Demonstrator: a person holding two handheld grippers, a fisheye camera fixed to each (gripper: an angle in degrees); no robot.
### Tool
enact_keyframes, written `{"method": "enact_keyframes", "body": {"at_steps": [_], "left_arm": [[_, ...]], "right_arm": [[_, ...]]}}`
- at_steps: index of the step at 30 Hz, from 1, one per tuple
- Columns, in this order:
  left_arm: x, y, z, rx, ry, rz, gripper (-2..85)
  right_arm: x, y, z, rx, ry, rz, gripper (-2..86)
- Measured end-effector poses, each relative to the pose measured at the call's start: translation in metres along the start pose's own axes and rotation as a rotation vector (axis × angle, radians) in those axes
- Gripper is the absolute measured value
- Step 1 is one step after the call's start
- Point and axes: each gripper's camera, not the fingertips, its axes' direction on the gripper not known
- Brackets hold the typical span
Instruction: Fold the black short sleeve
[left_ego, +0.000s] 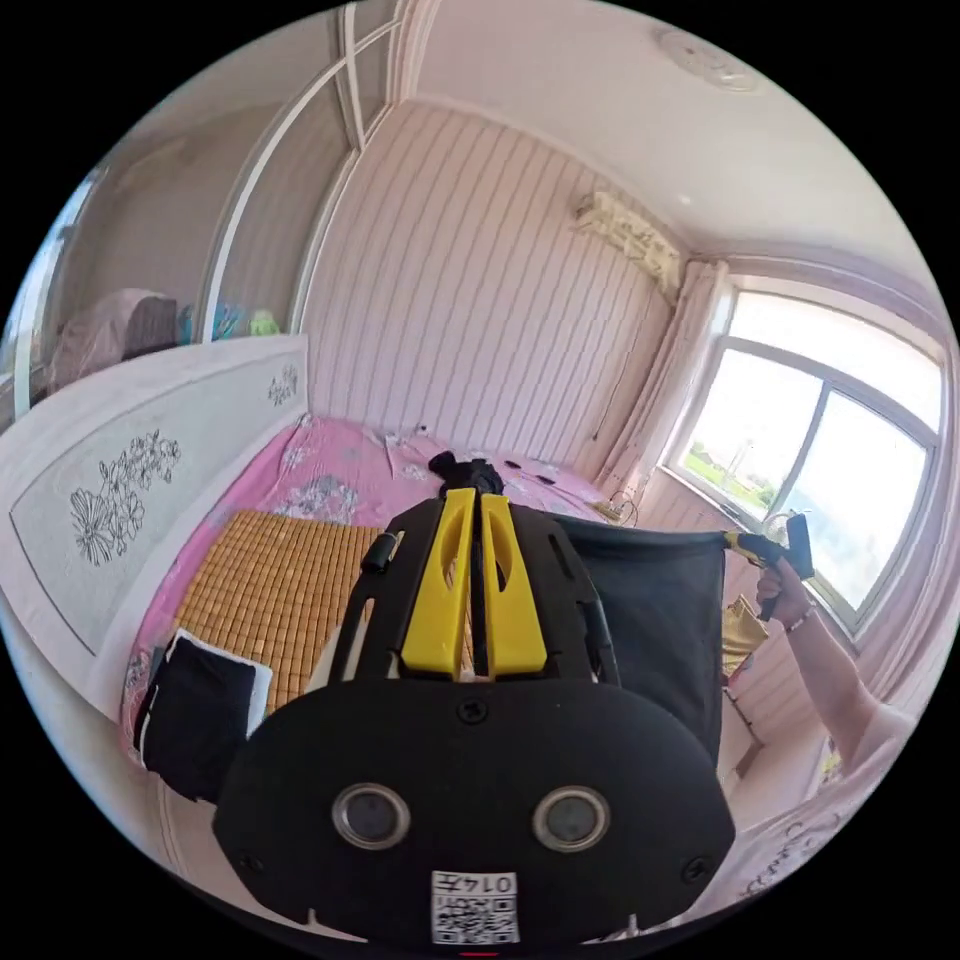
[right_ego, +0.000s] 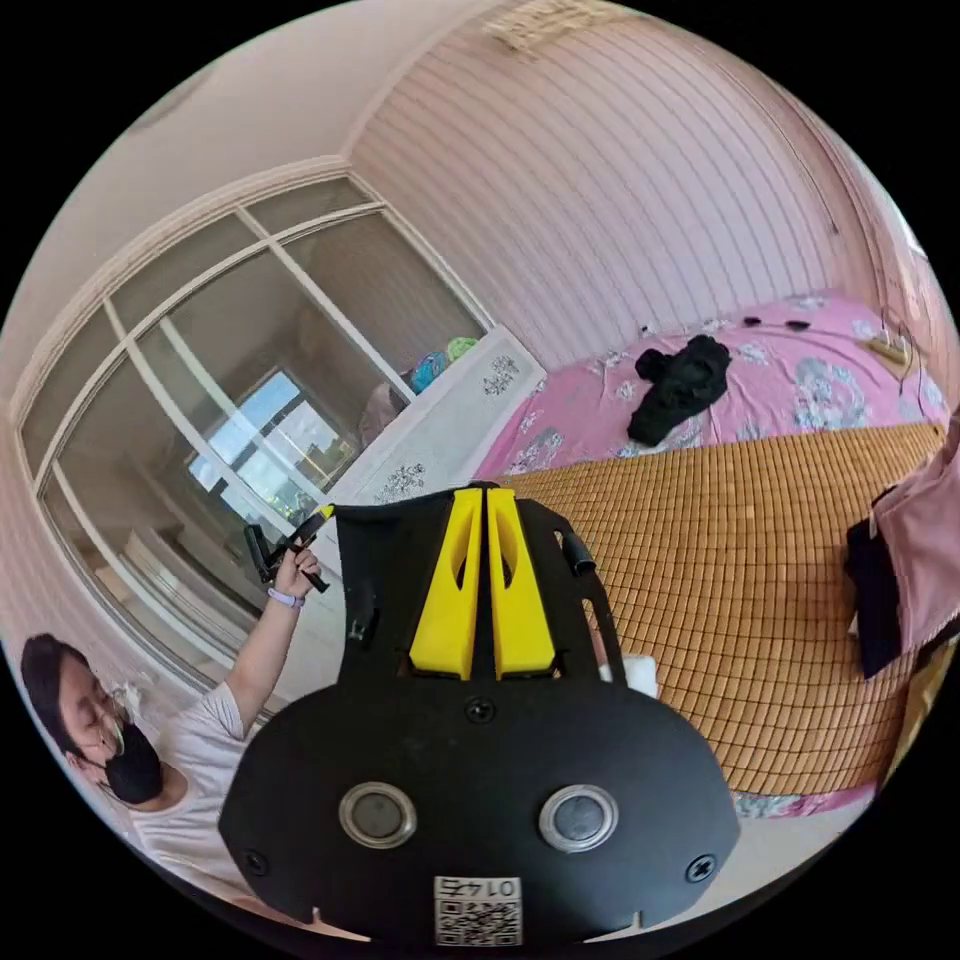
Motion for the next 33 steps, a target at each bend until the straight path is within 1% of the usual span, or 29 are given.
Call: {"method": "enact_keyframes", "body": {"at_steps": [1, 3, 4, 5, 6, 7, 9, 11, 13, 15, 16, 18, 19, 21, 22, 23, 24, 26, 27, 29, 31, 33], "left_arm": [[-0.001, -0.001, 0.008, -0.004, 0.001, -0.015, -1.0], [0.006, -0.021, 0.017, 0.053, 0.013, 0.009, -1.0], [0.010, -0.029, 0.015, 0.081, 0.015, 0.028, -1.0], [0.016, -0.045, 0.005, 0.151, 0.039, 0.067, -1.0], [0.022, -0.059, -0.008, 0.232, 0.093, 0.101, -1.0], [0.024, -0.064, -0.015, 0.272, 0.122, 0.118, -1.0], [0.032, -0.073, -0.031, 0.369, 0.174, 0.181, -1.0], [0.031, -0.067, -0.029, 0.372, 0.154, 0.225, -1.0], [0.022, -0.051, -0.013, 0.316, 0.130, 0.237, -1.0], [-0.001, -0.020, 0.020, 0.175, 0.112, 0.199, -1.0], [-0.007, -0.010, 0.029, 0.137, 0.103, 0.192, -1.0], [-0.031, 0.036, 0.069, -0.021, 0.056, 0.161, -1.0], [-0.037, 0.048, 0.081, -0.070, 0.047, 0.145, -1.0], [-0.059, 0.095, 0.124, -0.239, 0.047, 0.061, -1.0], [-0.065, 0.106, 0.134, -0.274, 0.048, 0.035, -1.0], [-0.074, 0.127, 0.154, -0.346, 0.052, -0.001, -1.0], [-0.082, 0.144, 0.173, -0.415, 0.046, -0.029, -1.0], [-0.091, 0.165, 0.198, -0.514, 0.037, -0.066, -1.0], [-0.093, 0.174, 0.211, -0.570, 0.036, -0.079, -1.0], [-0.093, 0.183, 0.225, -0.626, 0.041, -0.086, -1.0], [-0.090, 0.188, 0.233, -0.661, 0.056, -0.075, -1.0], [-0.084, 0.191, 0.238, -0.708, 0.052, -0.015, -1.0]], "right_arm": [[0.013, -0.006, 0.006, 0.043, -0.036, 0.055, 0.2], [0.010, -0.023, -0.006, 0.192, -0.083, 0.039, 0.2], [0.002, -0.035, -0.023, 0.331, -0.153, 0.004, 0.2], [-0.007, -0.045, -0.040, 0.465, -0.267, -0.040, 0.2], [-0.012, -0.050, -0.046, 0.513, -0.315, -0.066, 0.2], [-0.023, -0.057, -0.053, 0.567, -0.358, -0.127, 0.2], [-0.039, -0.064, -0.053, 0.543, -0.319, -0.217, 0.3], [-0.039, -0.056, -0.037, 0.460, -0.242, -0.318, 0.3], [-0.018, -0.037, -0.016, 0.399, -0.211, -0.327, 0.3], [0.016, -0.011, 0.007, 0.326, -0.215, -0.300, 0.3], [0.042, 0.009, 0.023, 0.279, -0.213, -0.262, 0.3], [0.087, 0.047, 0.050, 0.180, -0.201, -0.184, 0.3], [0.118, 0.074, 0.067, 0.111, -0.178, -0.123, 0.3], [0.163, 0.118, 0.093, 0.018, -0.127, -0.013, 0.3], [0.192, 0.146, 0.109, -0.048, -0.079, 0.065, 0.3], [0.219, 0.173, 0.123, -0.101, -0.027, 0.147, 0.2], [0.231, 0.186, 0.129, -0.123, -0.012, 0.183, 0.2], [0.271, 0.226, 0.150, -0.209, 0.013, 0.326, 0.2], [0.278, 0.234, 0.153, -0.218, 0.019, 0.354, 0.2], [0.295, 0.256, 0.160, -0.239, 0.053, 0.408, 0.2], [0.300, 0.267, 0.165, -0.283, 0.087, 0.411, 0.2], [0.303, 0.276, 0.168, -0.317, 0.113, 0.401, 0.2]]}}
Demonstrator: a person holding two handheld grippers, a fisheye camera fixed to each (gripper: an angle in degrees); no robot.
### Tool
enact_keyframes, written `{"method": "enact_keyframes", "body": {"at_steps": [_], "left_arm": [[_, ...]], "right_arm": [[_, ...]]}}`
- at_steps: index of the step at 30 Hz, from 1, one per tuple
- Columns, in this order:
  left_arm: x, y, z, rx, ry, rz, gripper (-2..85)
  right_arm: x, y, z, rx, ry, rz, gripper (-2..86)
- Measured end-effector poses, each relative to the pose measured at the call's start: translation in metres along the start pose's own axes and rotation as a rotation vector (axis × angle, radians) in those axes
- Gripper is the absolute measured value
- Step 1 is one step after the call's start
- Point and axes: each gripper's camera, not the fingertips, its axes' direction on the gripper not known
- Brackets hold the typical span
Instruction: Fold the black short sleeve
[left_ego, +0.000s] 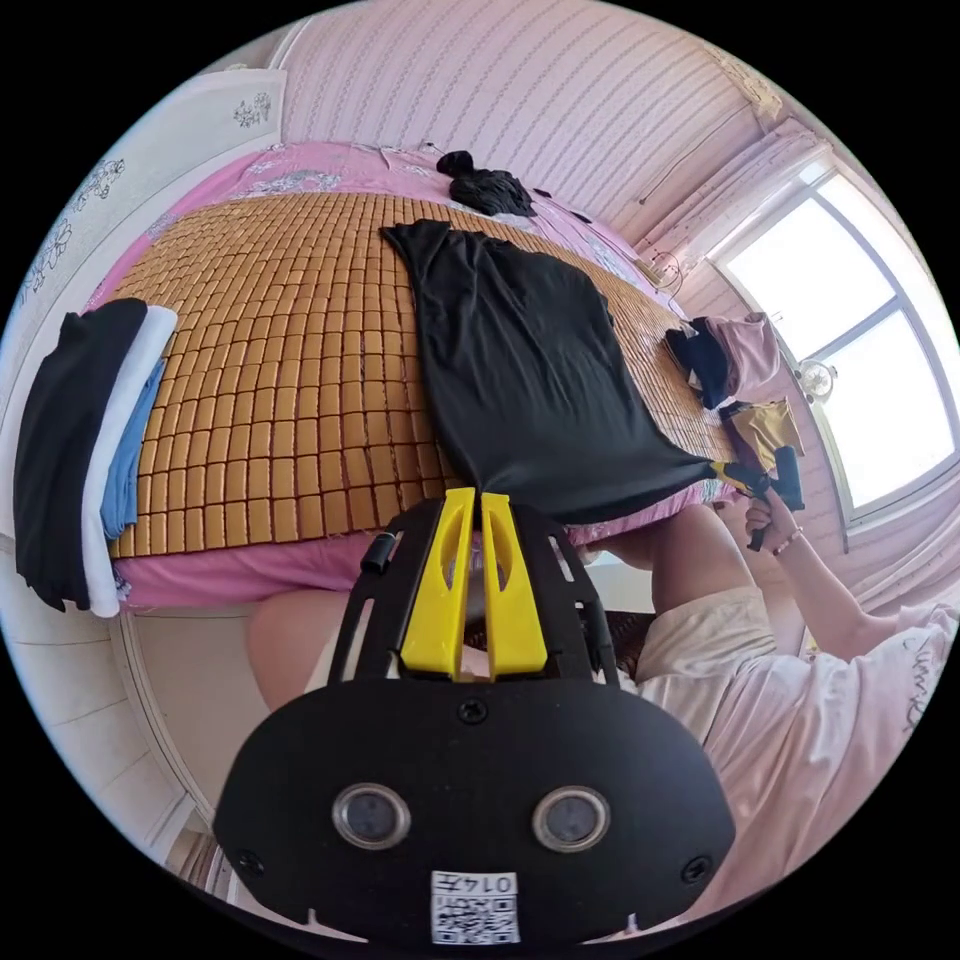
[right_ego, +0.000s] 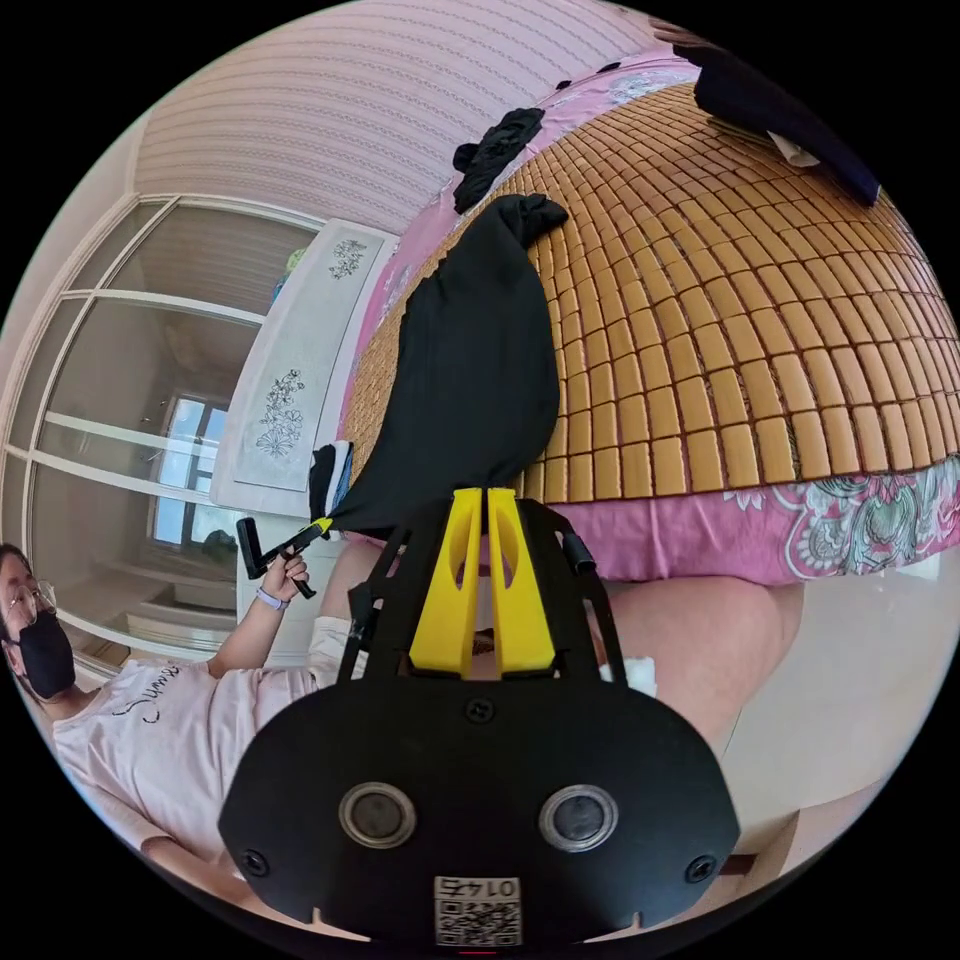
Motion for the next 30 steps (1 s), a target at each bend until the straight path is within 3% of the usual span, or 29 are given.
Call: {"method": "enact_keyframes", "body": {"at_steps": [11, 21, 30], "left_arm": [[-0.020, -0.011, 0.020, -0.105, 0.045, -0.043, -0.3], [-0.043, -0.026, -0.003, -0.004, 0.019, -0.077, 0.3], [-0.062, -0.053, -0.011, 0.075, 0.016, -0.052, 0.5]], "right_arm": [[0.026, 0.010, 0.032, -0.081, 0.131, 0.018, 0.3], [0.042, 0.013, 0.053, -0.055, 0.178, 0.031, 0.1], [0.014, -0.012, 0.098, -0.101, 0.177, -0.118, 0.2]]}}
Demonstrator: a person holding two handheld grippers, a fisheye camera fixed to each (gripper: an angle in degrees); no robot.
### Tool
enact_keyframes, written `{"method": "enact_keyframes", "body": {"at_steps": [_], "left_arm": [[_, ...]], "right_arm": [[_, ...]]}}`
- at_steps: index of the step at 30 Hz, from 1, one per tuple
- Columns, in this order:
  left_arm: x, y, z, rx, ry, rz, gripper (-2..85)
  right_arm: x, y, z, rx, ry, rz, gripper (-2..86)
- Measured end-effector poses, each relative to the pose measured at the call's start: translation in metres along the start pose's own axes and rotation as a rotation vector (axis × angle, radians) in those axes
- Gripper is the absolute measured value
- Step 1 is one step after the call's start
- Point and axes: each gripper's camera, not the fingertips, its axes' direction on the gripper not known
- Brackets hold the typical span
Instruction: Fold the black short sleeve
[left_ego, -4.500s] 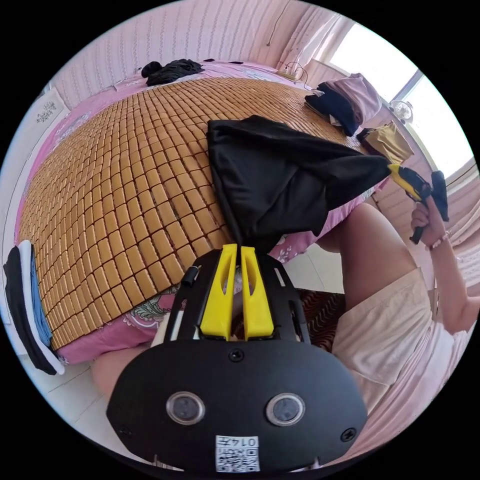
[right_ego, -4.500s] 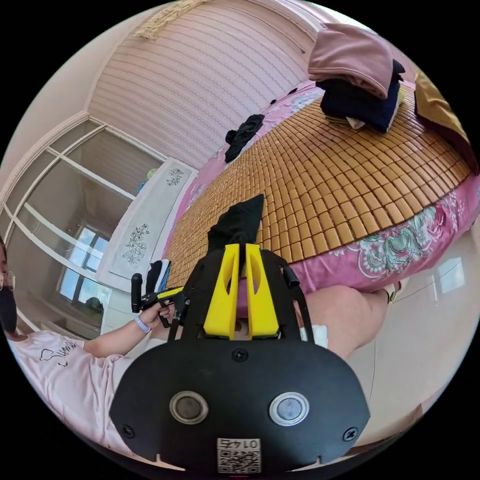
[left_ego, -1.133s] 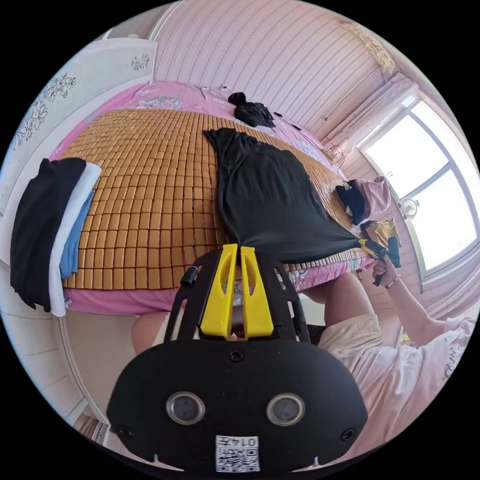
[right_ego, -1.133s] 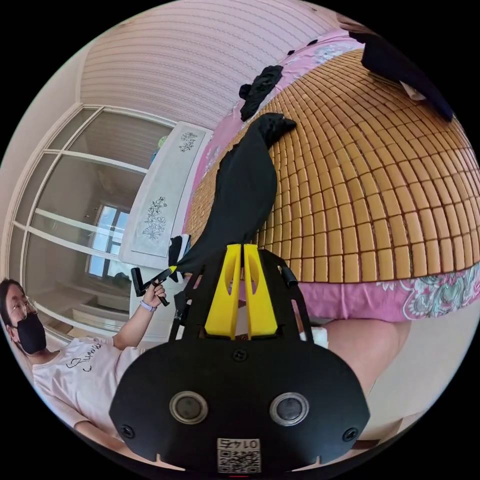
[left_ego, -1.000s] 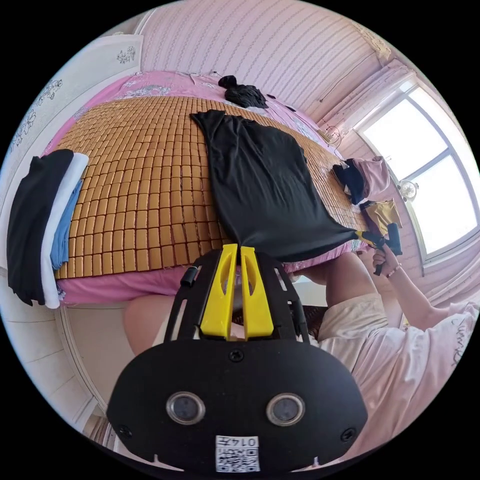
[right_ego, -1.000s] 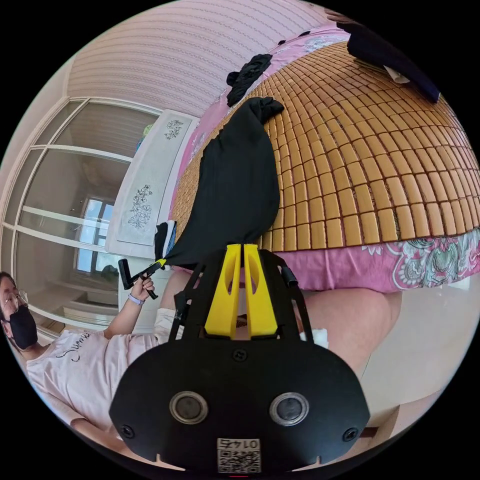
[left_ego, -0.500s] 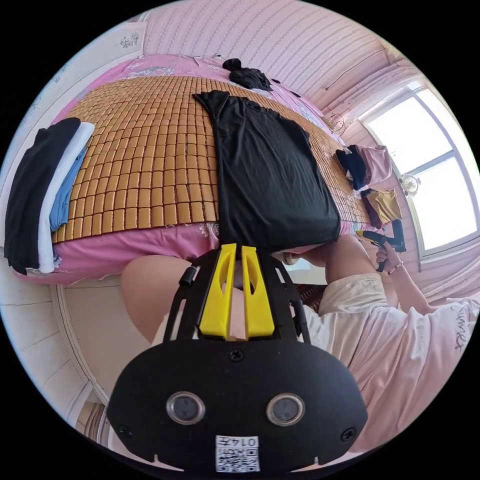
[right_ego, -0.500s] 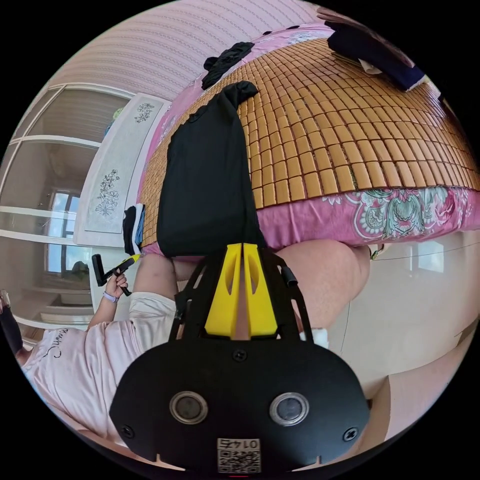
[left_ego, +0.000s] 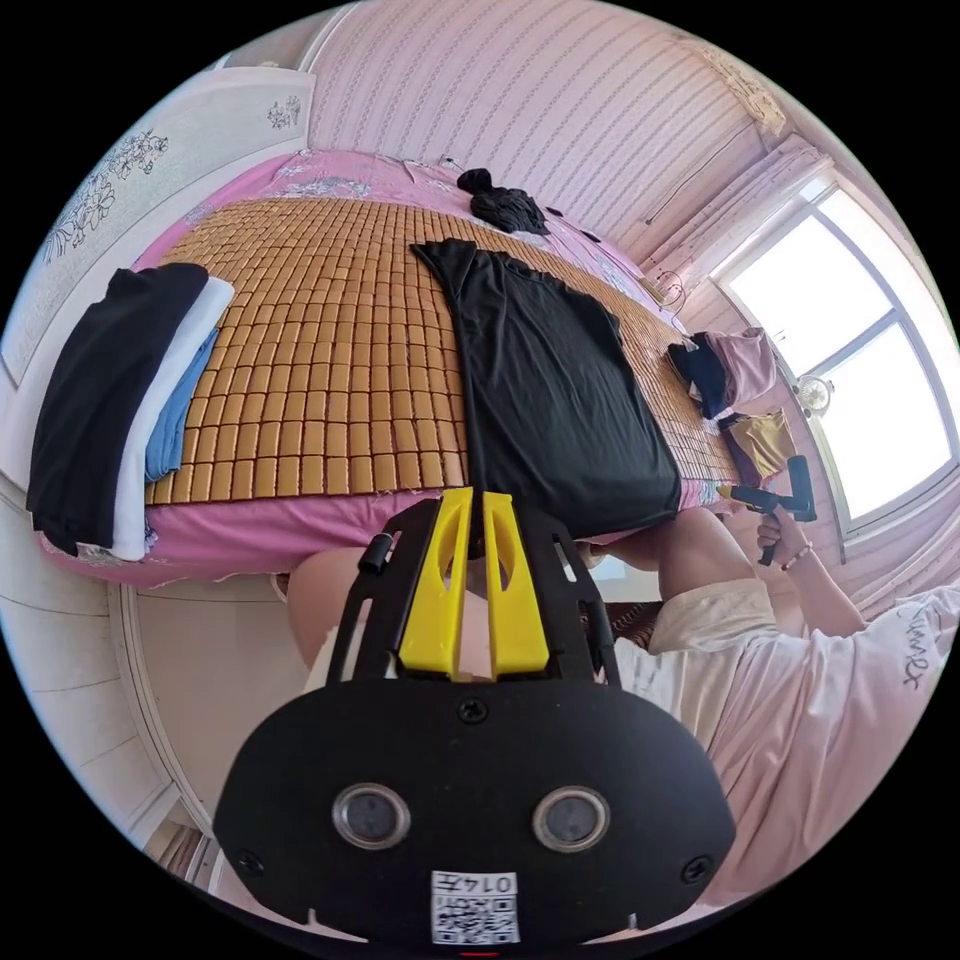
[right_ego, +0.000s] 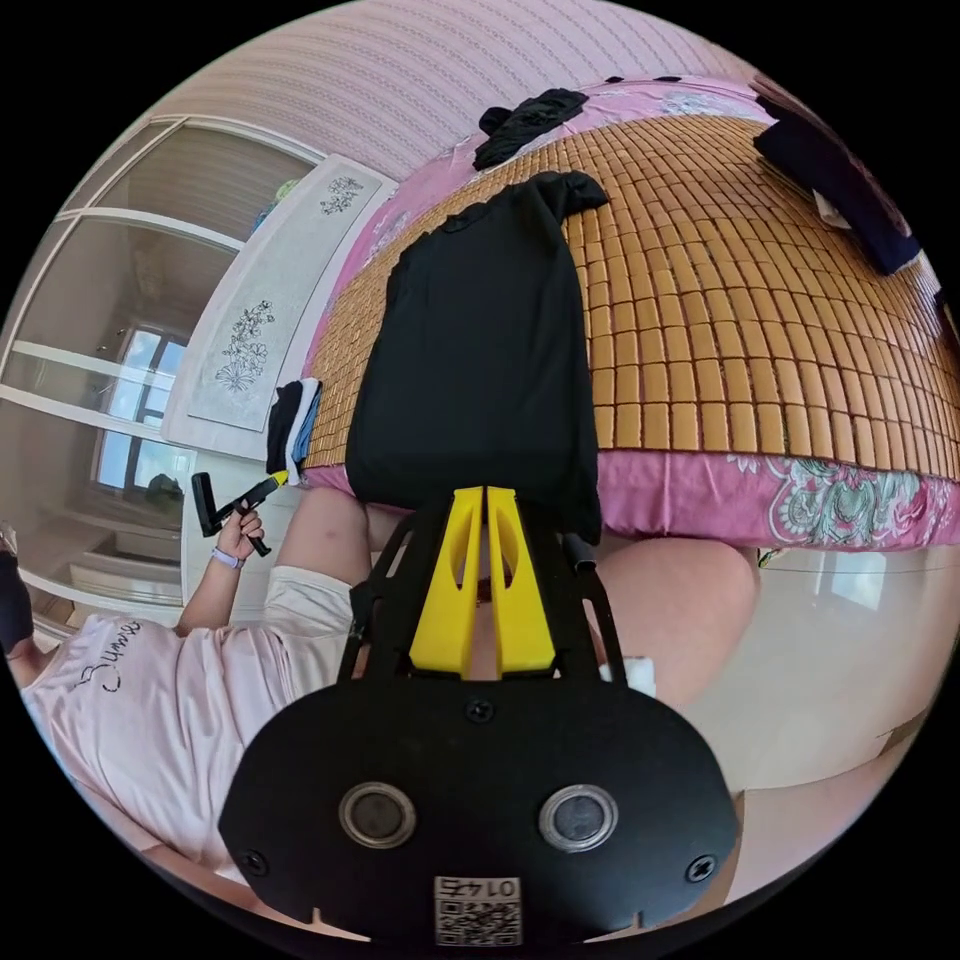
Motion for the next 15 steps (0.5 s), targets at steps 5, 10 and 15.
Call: {"method": "enact_keyframes", "body": {"at_steps": [5, 10, 15], "left_arm": [[-0.008, -0.031, 0.009, 0.045, 0.031, 0.007, 1.3], [-0.018, -0.081, 0.035, 0.108, 0.062, -0.021, 3.6], [-0.039, -0.164, 0.074, 0.151, 0.087, -0.028, 4.4]], "right_arm": [[-0.029, -0.059, 0.035, -0.004, -0.037, -0.123, 0.4], [-0.054, -0.147, 0.095, -0.035, -0.060, -0.268, 1.0], [-0.072, -0.254, 0.157, -0.008, -0.078, -0.373, 1.7]]}}
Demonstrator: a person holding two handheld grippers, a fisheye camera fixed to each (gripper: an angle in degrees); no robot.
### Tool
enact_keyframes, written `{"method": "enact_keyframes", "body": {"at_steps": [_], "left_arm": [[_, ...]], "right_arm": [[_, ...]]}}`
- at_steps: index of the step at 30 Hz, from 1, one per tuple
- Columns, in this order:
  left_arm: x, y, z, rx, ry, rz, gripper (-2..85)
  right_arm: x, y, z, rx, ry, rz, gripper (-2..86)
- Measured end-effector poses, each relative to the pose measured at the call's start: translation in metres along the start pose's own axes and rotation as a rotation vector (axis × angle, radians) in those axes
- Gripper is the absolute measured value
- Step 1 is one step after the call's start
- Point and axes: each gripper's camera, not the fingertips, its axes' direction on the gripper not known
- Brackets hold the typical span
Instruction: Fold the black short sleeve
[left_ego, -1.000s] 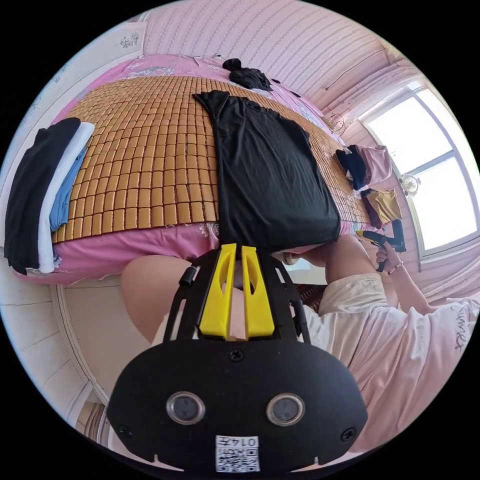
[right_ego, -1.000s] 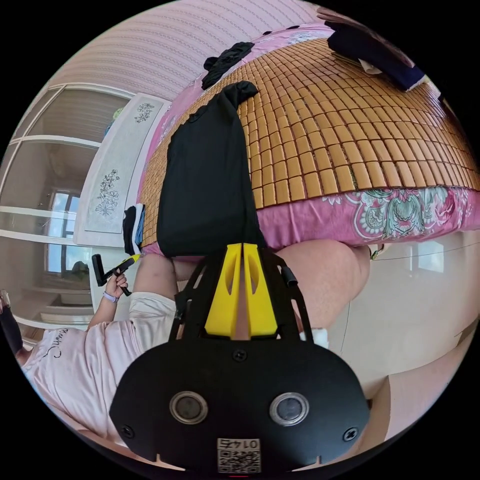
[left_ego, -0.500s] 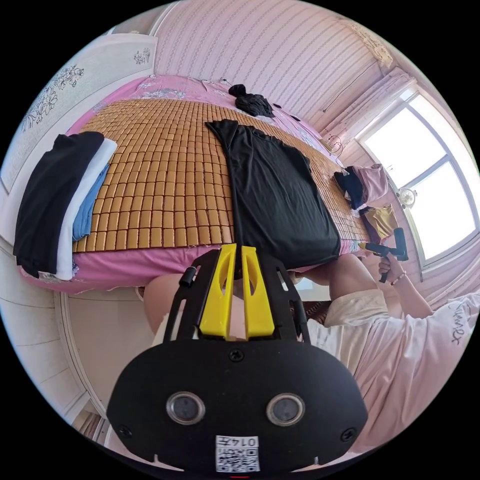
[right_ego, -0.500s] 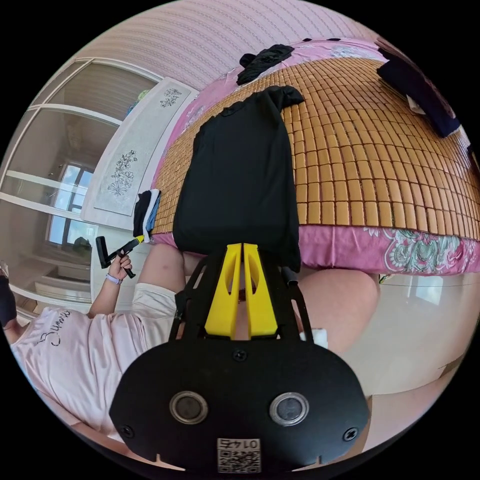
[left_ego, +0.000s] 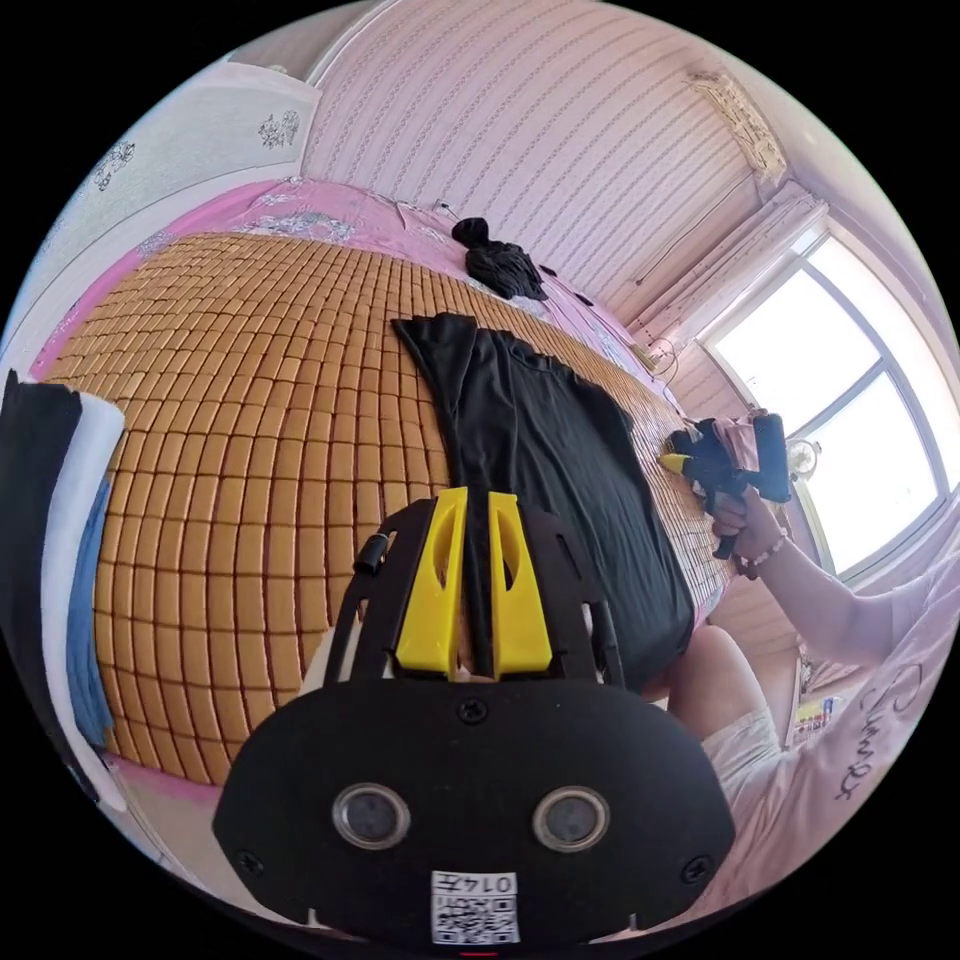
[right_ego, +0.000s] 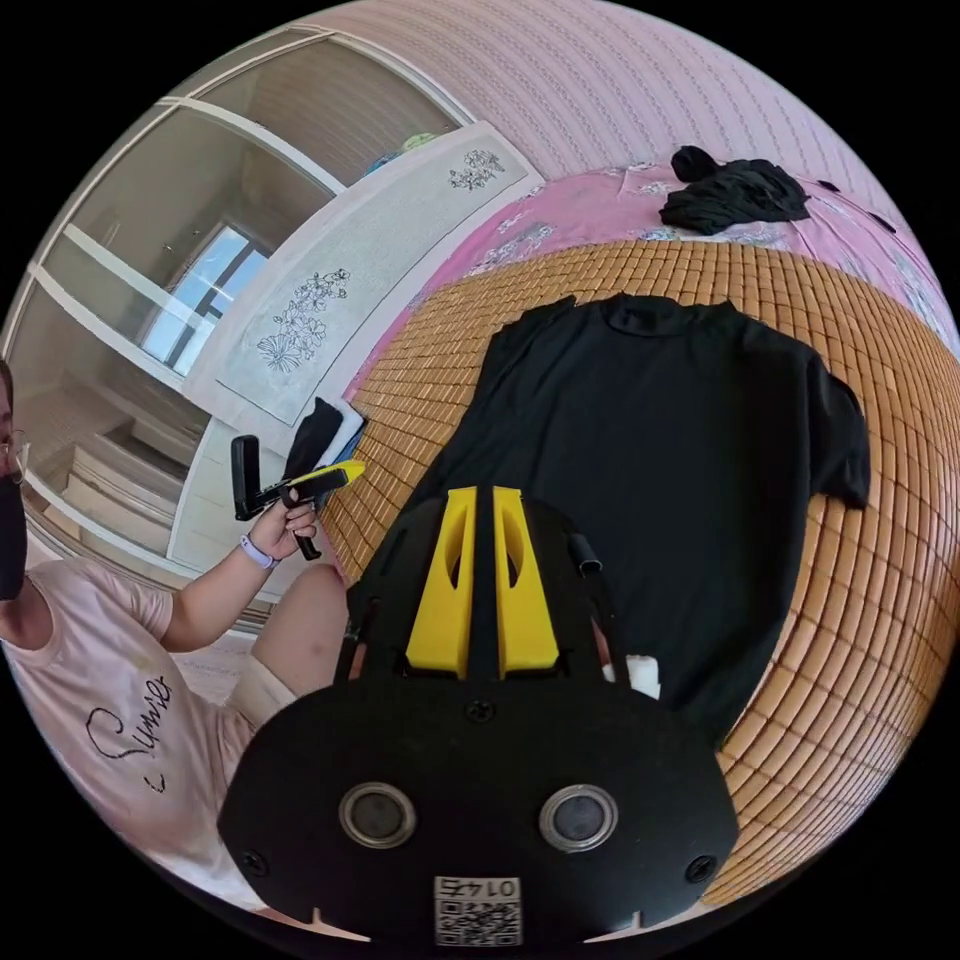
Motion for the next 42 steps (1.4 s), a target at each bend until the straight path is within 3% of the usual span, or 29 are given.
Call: {"method": "enact_keyframes", "body": {"at_steps": [6, 16, 20, 23, 25, 32, 38, 42], "left_arm": [[-0.016, -0.076, 0.041, -0.020, -0.015, -0.037, 4.5], [-0.015, -0.161, 0.080, -0.085, -0.102, -0.027, 5.7], [-0.020, -0.197, 0.101, -0.072, -0.163, -0.041, 8.4], [-0.025, -0.210, 0.123, -0.135, -0.168, -0.061, 5.5], [-0.029, -0.210, 0.129, -0.163, -0.180, -0.064, 1.1], [-0.038, -0.156, 0.027, 0.173, -0.216, -0.294, -0.9], [-0.073, -0.085, 0.006, 0.094, -0.266, -0.623, -1.0], [-0.071, -0.073, 0.004, 0.094, -0.235, -0.636, -0.9]], "right_arm": [[0.033, -0.067, 0.069, 0.028, -0.032, 0.026, 1.8], [0.043, -0.087, 0.125, -0.127, 0.020, 0.105, 1.9], [0.060, -0.116, 0.146, -0.098, -0.005, 0.160, 2.0], [0.063, -0.136, 0.160, -0.078, -0.026, 0.162, 2.1], [0.063, -0.144, 0.168, -0.081, -0.028, 0.153, 2.2], [0.048, -0.164, 0.200, -0.106, -0.088, 0.067, 2.2], [0.005, -0.186, 0.271, -0.240, -0.090, -0.063, 2.6], [-0.038, -0.206, 0.322, -0.300, -0.061, -0.177, 3.3]]}}
